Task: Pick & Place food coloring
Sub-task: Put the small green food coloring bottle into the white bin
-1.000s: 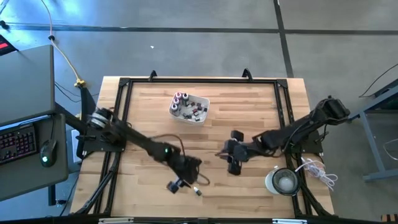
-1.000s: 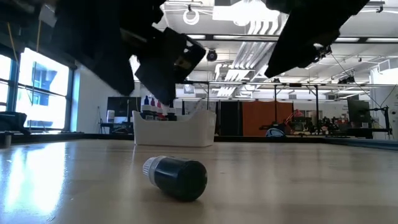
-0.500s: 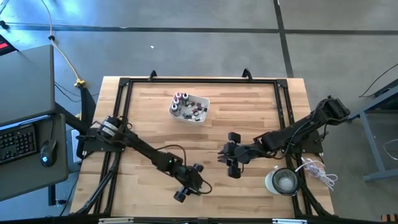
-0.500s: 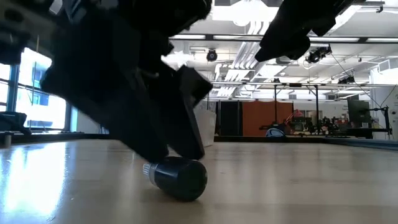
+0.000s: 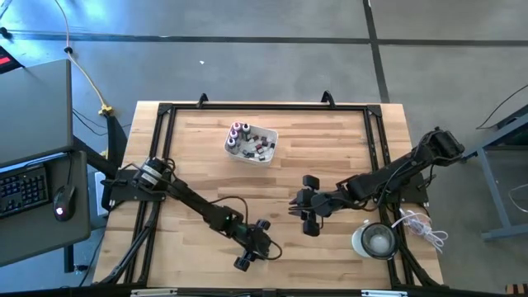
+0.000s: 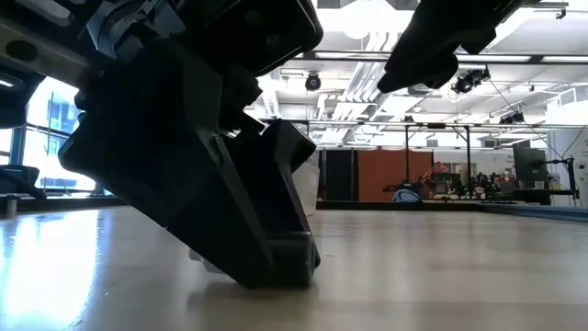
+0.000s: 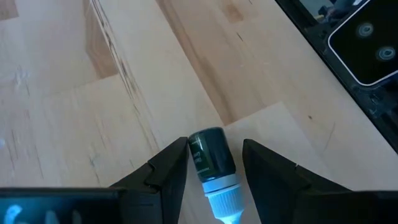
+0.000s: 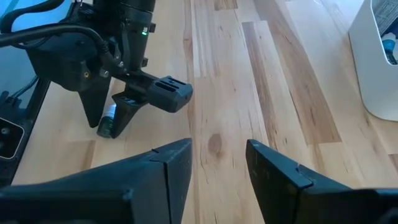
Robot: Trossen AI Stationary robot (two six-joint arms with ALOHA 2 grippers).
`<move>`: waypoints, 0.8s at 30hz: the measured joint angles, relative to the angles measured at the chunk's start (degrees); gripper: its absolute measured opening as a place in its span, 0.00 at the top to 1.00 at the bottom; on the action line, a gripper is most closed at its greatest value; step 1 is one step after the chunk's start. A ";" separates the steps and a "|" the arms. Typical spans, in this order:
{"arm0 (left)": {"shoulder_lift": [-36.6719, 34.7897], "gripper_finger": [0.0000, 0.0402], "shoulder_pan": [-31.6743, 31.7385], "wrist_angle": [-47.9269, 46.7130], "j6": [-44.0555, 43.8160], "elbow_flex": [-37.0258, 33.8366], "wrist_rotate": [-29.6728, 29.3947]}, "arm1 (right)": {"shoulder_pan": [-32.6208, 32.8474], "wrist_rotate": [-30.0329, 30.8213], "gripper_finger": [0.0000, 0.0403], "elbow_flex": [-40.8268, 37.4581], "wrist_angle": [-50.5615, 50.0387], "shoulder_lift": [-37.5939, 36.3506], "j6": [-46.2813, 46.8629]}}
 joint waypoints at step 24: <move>-1.17 0.79 0.45 -10.16 -8.89 10.38 -19.63 | -0.02 -2.35 0.64 0.02 -0.59 -0.13 3.80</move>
